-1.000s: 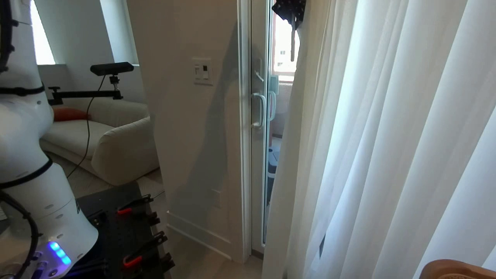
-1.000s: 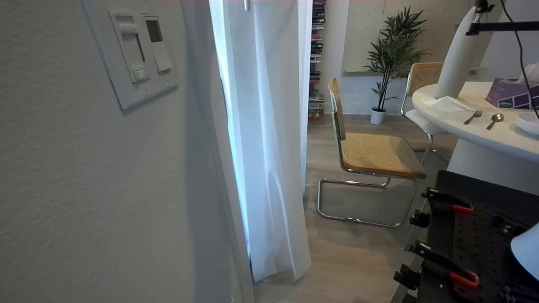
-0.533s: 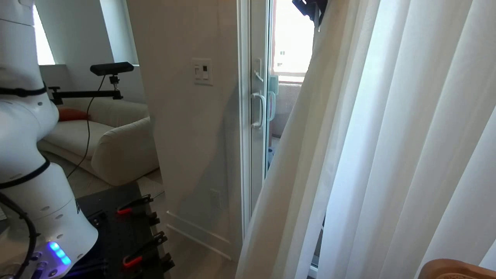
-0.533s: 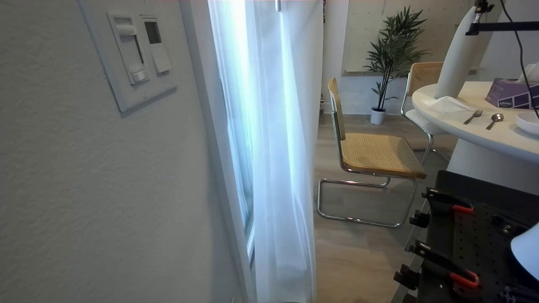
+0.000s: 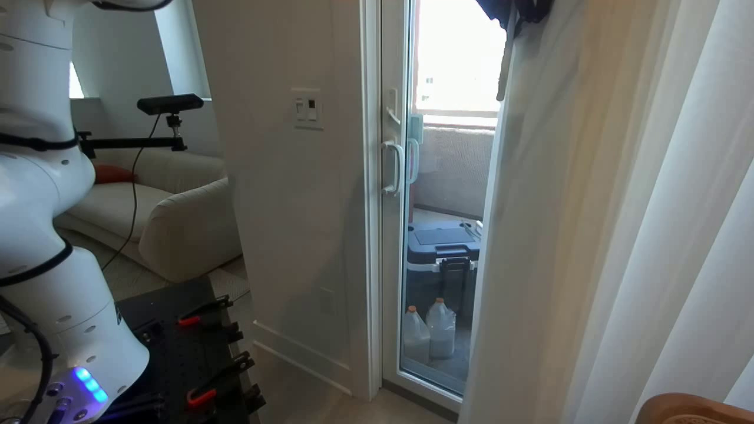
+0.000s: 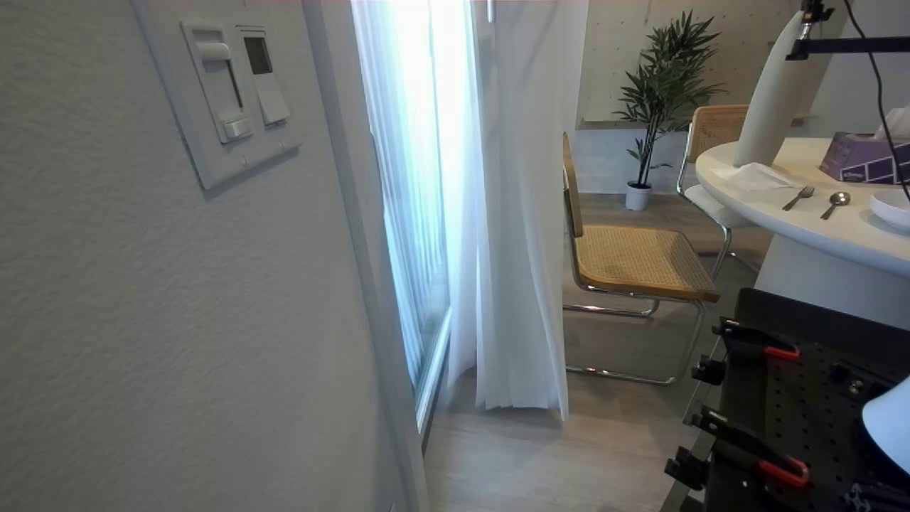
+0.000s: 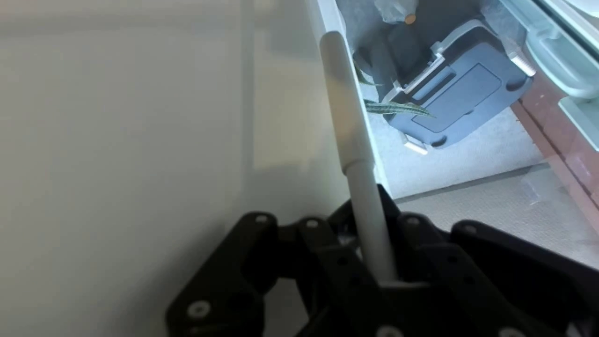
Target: Pull the blinds to the right, switch off the light, then pull the blinds to the left
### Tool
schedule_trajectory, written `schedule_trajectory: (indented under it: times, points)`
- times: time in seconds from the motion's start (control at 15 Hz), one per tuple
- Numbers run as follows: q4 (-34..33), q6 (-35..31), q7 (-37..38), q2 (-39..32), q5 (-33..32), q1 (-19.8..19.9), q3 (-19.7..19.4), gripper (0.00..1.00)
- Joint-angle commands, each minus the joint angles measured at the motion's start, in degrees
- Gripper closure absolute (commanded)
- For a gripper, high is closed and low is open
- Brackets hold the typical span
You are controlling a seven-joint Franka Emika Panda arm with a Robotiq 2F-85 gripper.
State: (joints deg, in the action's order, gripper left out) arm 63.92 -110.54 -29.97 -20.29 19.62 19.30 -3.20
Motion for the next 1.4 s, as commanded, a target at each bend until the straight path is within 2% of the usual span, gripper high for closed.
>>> schedule_trajectory:
  times: [0.0,0.4,1.0,1.07,1.13,1.33]
  points:
    - [-4.03,6.06,4.01,-4.51,1.94,1.56,-0.21,0.98]
    - [-8.03,5.80,7.99,-7.17,1.67,2.57,-0.34,0.98]
    - [-10.17,5.10,17.58,-8.21,-0.78,0.96,-0.98,0.98]
    - [-10.19,5.37,18.61,-8.06,-1.56,0.69,-1.03,0.68]
    - [-10.24,5.74,19.58,-8.00,-2.02,0.51,-1.01,0.68]
    - [-9.61,9.52,23.77,-6.82,-4.44,-0.90,-1.02,0.45]
